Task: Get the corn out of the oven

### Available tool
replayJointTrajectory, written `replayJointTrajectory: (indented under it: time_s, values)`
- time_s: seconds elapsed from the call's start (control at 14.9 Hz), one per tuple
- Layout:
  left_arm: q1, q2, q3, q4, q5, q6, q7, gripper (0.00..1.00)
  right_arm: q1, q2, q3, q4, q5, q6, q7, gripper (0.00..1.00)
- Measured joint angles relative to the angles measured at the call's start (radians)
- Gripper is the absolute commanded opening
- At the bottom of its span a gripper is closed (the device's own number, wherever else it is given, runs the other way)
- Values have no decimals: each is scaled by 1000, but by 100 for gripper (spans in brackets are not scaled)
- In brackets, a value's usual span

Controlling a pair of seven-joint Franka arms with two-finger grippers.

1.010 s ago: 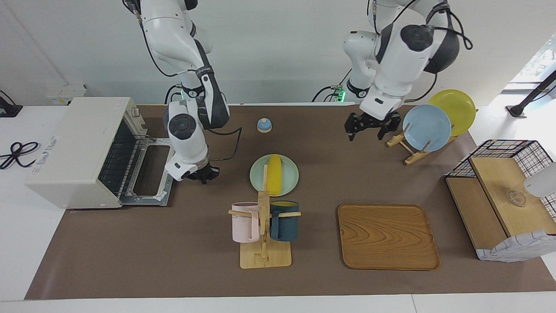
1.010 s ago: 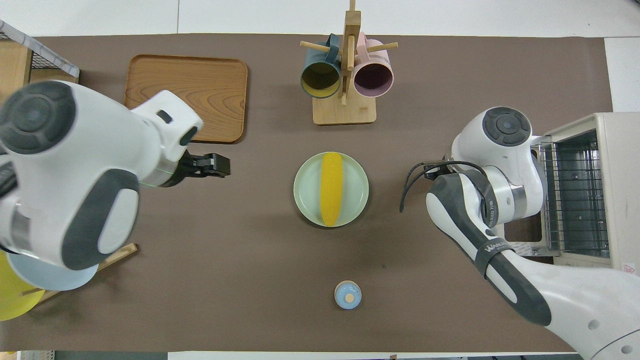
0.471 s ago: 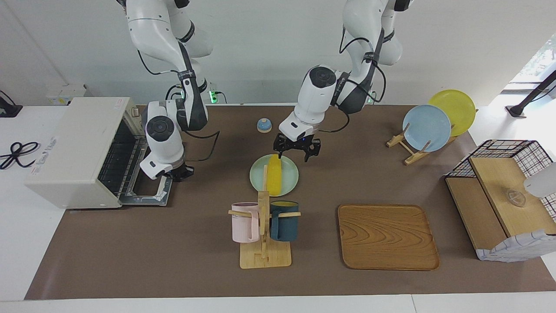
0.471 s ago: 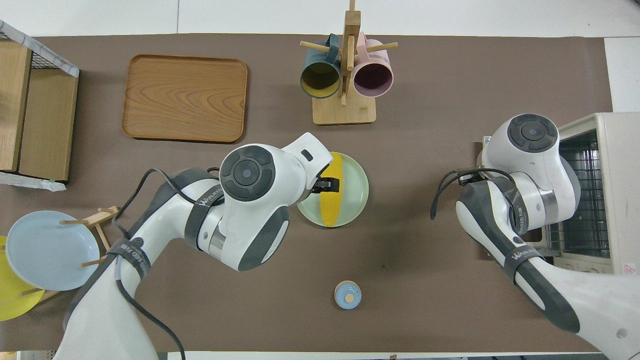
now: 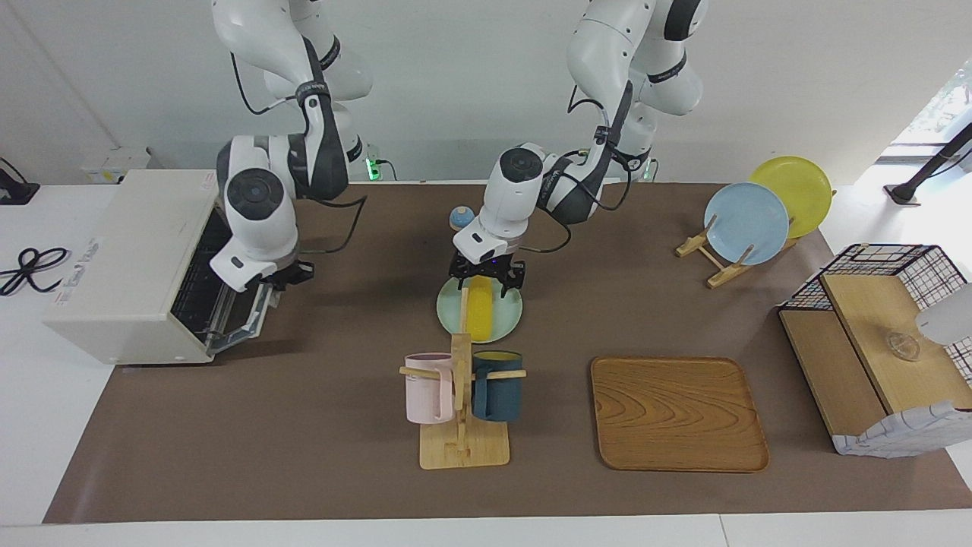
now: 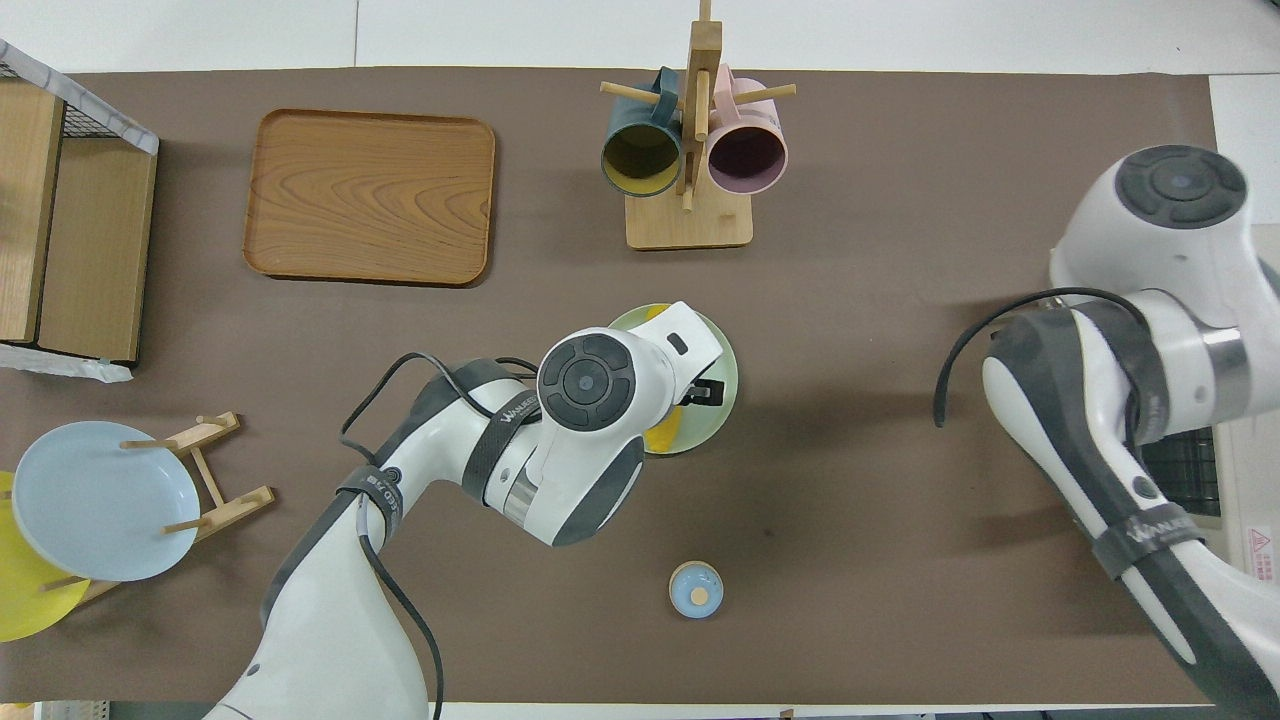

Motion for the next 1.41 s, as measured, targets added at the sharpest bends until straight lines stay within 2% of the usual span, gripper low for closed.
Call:
replayJointTrajectory:
  time_s: [0.27,0.34,0.54,0.61,0.67,0.74,0.81,0.88,1.08,1.28,1.41]
  values:
    - [-17,25,2,0,0,26,-6,100,-82,-67,-23,12,-42,-42,-111,0]
    - [-20,25,3,0,0,27,-7,88,-82,-68,-24,18,-42,-61,-113,0]
    - [-37,27,5,-4,0,26,-26,41,-63,-68,-7,81,-42,-168,-113,0]
    - [-48,28,9,-5,0,26,-39,16,-52,-68,0,113,-40,-200,-113,14]
    - [-63,29,22,-5,0,25,-55,0,-43,-69,4,142,-21,-221,-113,28]
    - [-77,29,40,-5,0,21,-66,0,-40,-70,6,164,33,-229,-113,34]
    - [-87,29,63,-3,0,8,-70,0,-42,-70,6,180,106,-230,-113,73]
    - [-88,27,83,2,0,-15,-70,0,-43,-70,4,194,173,-230,-113,100]
    - [-51,-12,136,43,0,-109,-69,0,-37,-70,13,217,239,-219,-112,100]
    - [69,-113,146,83,0,-244,-47,0,-4,-70,32,230,242,-180,-67,100]
    - [177,-145,149,116,0,-307,27,0,13,-70,40,230,243,-168,-56,100]
